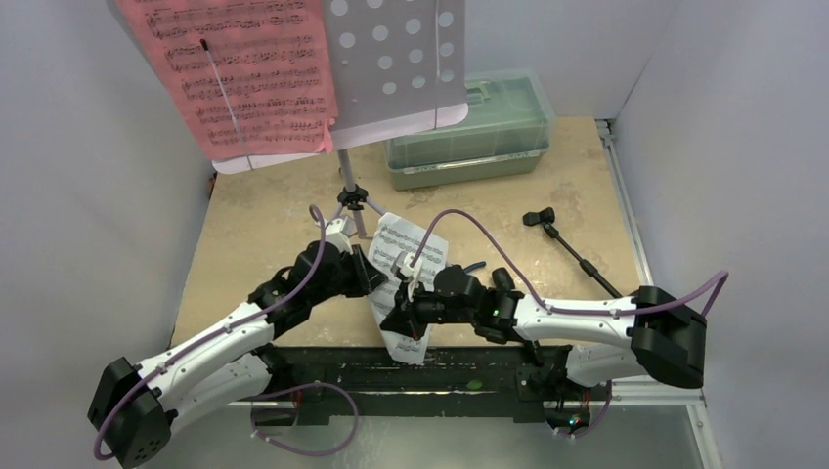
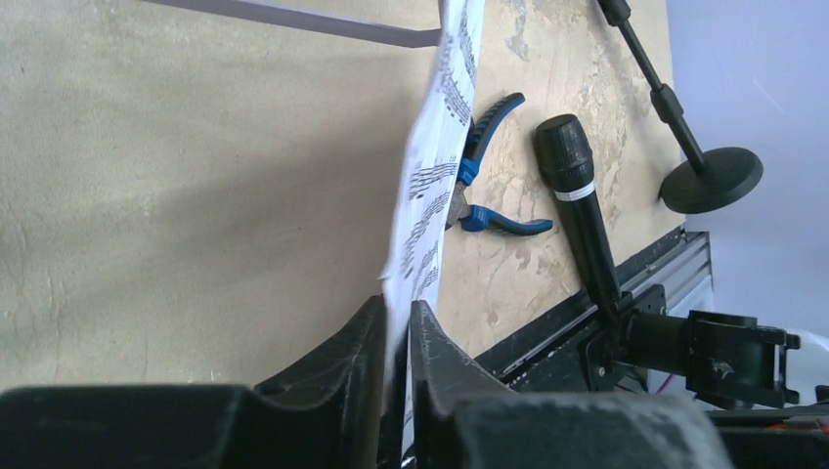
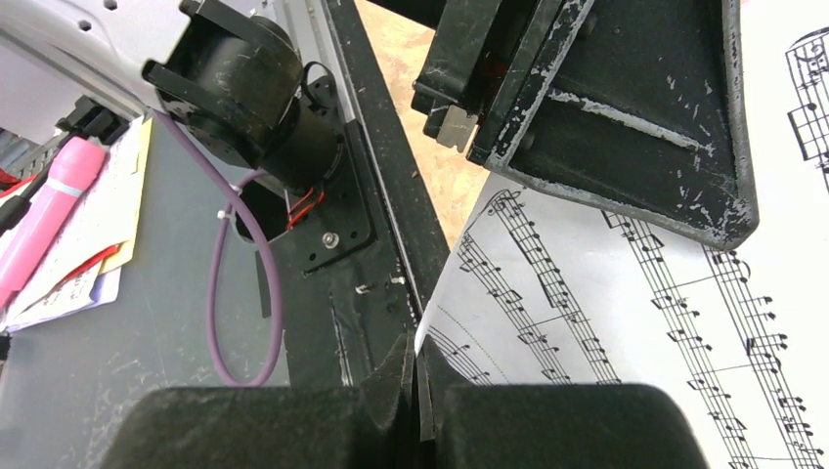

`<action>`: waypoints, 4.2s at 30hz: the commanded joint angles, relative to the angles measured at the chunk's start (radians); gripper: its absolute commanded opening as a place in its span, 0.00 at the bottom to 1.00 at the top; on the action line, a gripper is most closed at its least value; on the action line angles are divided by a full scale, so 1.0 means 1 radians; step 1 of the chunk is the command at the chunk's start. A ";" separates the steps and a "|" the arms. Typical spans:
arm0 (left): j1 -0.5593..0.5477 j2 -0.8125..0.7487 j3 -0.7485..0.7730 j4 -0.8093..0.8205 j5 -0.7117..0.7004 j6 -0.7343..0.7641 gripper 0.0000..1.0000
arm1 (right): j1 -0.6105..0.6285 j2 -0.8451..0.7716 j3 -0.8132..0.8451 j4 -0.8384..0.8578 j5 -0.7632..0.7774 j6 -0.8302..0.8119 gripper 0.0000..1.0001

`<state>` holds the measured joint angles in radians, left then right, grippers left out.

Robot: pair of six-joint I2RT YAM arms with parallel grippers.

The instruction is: Set up the instrument practice props

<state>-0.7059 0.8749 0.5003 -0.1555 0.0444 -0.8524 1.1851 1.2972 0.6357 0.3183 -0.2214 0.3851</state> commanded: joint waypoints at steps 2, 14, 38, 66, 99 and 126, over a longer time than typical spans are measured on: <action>-0.037 -0.037 0.046 0.072 -0.102 0.052 0.02 | 0.013 -0.051 0.030 -0.008 0.031 -0.014 0.00; -0.154 -0.061 0.226 -0.051 -0.074 0.260 0.00 | 0.012 -0.276 0.075 -0.198 0.193 -0.022 0.70; -0.184 -0.051 0.799 -0.116 0.218 0.582 0.00 | 0.011 -0.643 0.422 -0.575 0.688 -0.153 0.99; -0.185 -0.109 0.910 0.100 -0.025 0.436 0.00 | -0.339 -0.174 1.145 -0.714 0.110 -0.047 0.99; -0.184 -0.166 0.786 0.117 0.083 0.233 0.00 | -0.583 -0.100 0.808 0.215 -0.641 0.659 0.46; -0.185 -0.169 0.933 -0.189 -0.081 0.266 0.63 | -0.584 -0.122 0.796 0.240 -0.703 0.598 0.00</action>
<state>-0.8864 0.6914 1.3407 -0.2432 0.0212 -0.6079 0.6037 1.1973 1.3968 0.5739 -0.8669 1.0378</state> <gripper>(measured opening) 0.605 0.005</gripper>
